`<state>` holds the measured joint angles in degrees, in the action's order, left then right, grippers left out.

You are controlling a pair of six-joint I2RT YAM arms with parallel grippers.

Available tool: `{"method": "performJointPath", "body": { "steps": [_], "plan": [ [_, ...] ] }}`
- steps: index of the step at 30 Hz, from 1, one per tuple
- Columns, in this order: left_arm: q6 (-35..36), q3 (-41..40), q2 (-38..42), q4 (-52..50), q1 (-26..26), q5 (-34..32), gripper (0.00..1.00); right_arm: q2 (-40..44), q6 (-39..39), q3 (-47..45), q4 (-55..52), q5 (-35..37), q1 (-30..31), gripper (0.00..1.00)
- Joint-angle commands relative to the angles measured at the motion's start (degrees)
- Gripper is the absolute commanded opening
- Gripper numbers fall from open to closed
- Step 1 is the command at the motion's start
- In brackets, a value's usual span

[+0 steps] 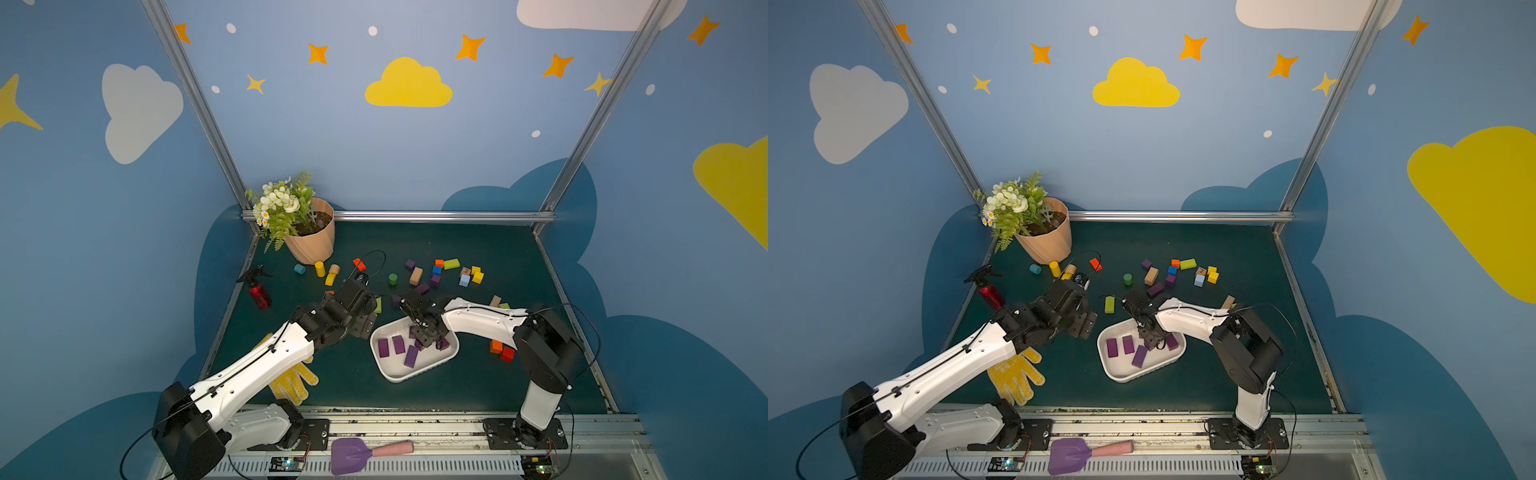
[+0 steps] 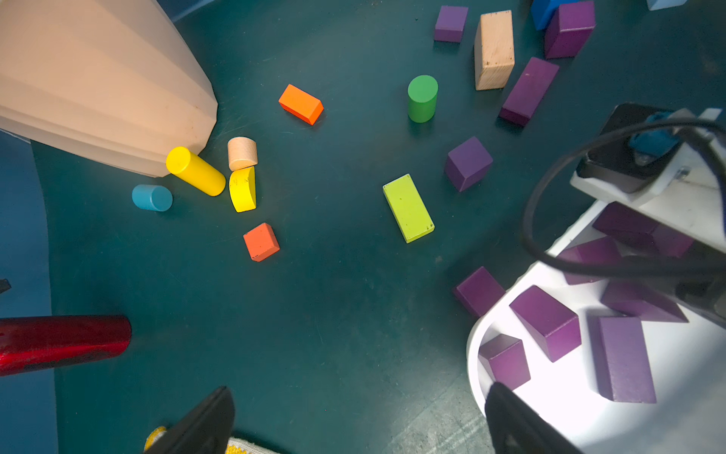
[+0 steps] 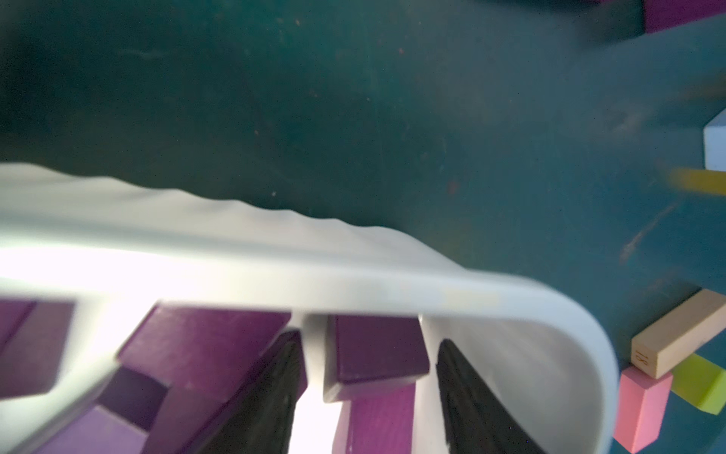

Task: Pick purple bricks into the storage bin
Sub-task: Place the building block in the storage box, then pick up the building block from the center of the board.

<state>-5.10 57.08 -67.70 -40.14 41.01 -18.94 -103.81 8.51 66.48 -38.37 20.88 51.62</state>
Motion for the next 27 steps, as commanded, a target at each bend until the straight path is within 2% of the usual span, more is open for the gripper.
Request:
{"method": "performJointPath", "body": {
  "steps": [1, 6, 16, 27],
  "plan": [
    [0.0, -0.3, 0.7, -1.0, 0.1, -0.2, 1.00, 2.4, 0.0, -0.9, -0.1, 0.2, 0.2, 0.63],
    [0.1, -0.2, 0.5, -0.9, 0.2, -0.1, 1.00, 7.8, 0.8, -3.3, 1.6, 0.4, 0.2, 0.72],
    [0.0, -0.3, 0.3, -0.9, 0.2, 0.2, 1.00, 22.1, 1.1, -7.6, 7.9, -4.5, 0.2, 0.76],
    [-0.3, 0.0, -0.4, -0.7, 0.2, 1.6, 1.00, 36.7, 3.0, -12.8, 12.1, -5.7, -2.7, 0.80]
  ]
}}
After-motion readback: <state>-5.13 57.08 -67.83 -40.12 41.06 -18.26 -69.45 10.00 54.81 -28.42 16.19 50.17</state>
